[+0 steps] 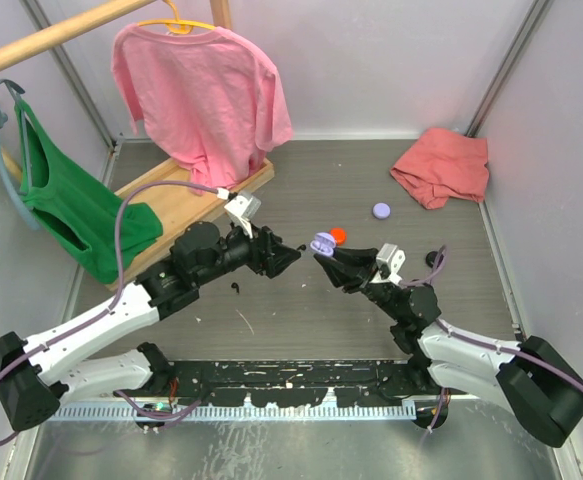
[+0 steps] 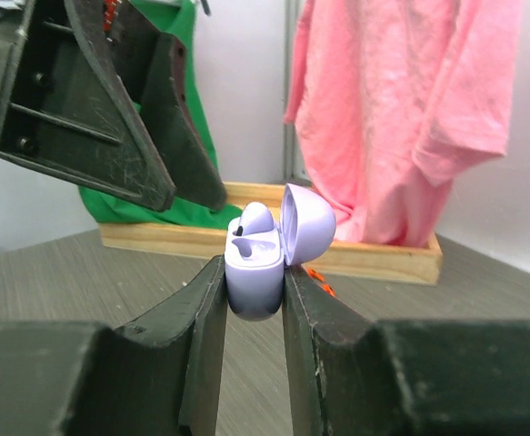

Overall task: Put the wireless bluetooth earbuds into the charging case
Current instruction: Pick up the earbud from the center of the board.

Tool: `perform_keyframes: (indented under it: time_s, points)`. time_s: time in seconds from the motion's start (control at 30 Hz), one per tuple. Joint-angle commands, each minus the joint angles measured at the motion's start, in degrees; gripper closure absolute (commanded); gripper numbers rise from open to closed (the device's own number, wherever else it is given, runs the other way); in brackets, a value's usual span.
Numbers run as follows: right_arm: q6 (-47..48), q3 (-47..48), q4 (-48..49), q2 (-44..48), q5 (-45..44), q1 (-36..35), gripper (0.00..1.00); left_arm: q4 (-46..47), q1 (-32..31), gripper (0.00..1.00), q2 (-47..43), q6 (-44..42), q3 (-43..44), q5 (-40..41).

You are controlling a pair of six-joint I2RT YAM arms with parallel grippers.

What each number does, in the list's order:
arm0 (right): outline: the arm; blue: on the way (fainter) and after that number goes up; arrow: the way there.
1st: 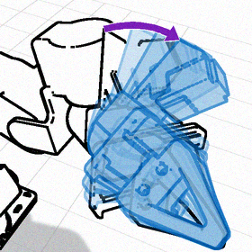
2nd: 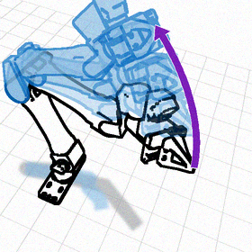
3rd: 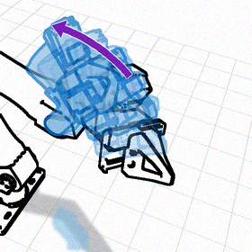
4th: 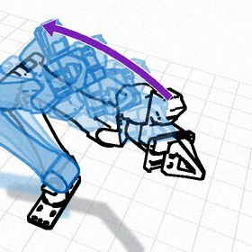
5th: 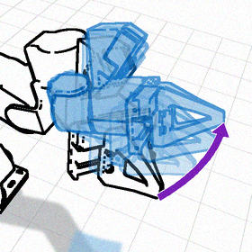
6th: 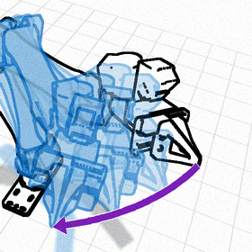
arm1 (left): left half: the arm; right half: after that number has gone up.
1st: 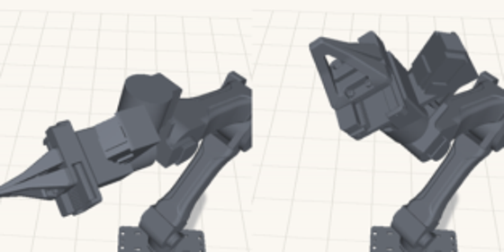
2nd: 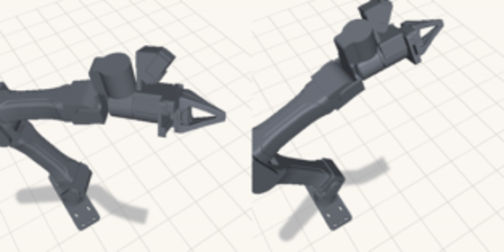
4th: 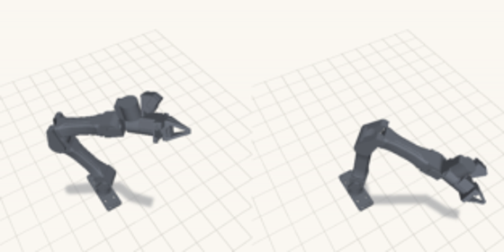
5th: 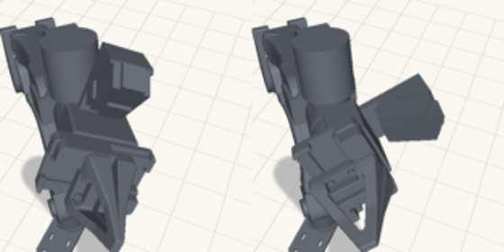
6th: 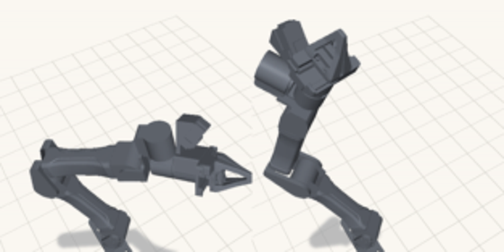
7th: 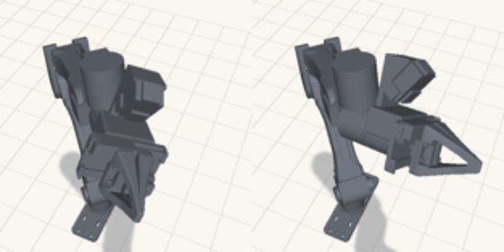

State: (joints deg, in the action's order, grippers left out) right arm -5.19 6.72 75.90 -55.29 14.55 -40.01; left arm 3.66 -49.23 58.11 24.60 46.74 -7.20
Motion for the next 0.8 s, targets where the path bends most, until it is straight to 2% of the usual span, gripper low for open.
perform_keyframes:
  time_s: [0.0,0.3,0.43,0.77]
  points:
    - [2.46,-2.85,-0.04,2.65,-8.55,-0.28,0.98,-4.72,-0.16,0.34,0.31,-1.75,2.71,7.21]
    - [4.23,-6.90,-2.60,5.41,-15.66,-0.26,0.98,-12.75,0.05,0.33,13.96,-1.12,9.70,15.58]
    - [4.84,-7.96,-1.44,4.29,-17.35,-0.21,0.98,-16.32,0.97,0.35,23.08,0.44,13.84,18.87]
    - [5.20,-8.92,-0.58,3.54,-19.91,-0.17,0.98,-18.97,3.53,0.36,39.98,0.32,23.47,23.93]
